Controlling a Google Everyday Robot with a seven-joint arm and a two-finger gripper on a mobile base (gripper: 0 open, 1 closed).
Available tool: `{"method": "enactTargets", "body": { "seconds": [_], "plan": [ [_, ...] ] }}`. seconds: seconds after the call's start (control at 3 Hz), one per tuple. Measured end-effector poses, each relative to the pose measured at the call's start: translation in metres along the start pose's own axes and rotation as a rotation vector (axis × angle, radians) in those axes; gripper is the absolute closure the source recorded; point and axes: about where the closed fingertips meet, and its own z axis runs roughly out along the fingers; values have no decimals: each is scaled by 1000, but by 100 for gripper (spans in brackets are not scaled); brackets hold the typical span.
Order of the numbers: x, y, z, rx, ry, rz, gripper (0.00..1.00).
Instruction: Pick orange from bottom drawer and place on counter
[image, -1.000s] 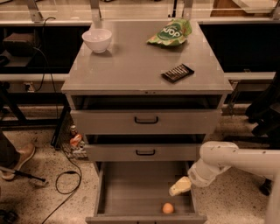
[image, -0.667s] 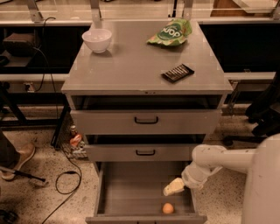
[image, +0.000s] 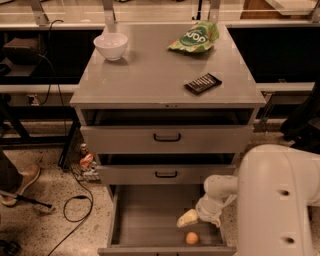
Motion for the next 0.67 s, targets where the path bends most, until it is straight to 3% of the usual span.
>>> {"method": "enactTargets", "body": {
  "seconds": [0.67],
  "plan": [
    [-6,14,72,4,105,81,0]
  ]
}}
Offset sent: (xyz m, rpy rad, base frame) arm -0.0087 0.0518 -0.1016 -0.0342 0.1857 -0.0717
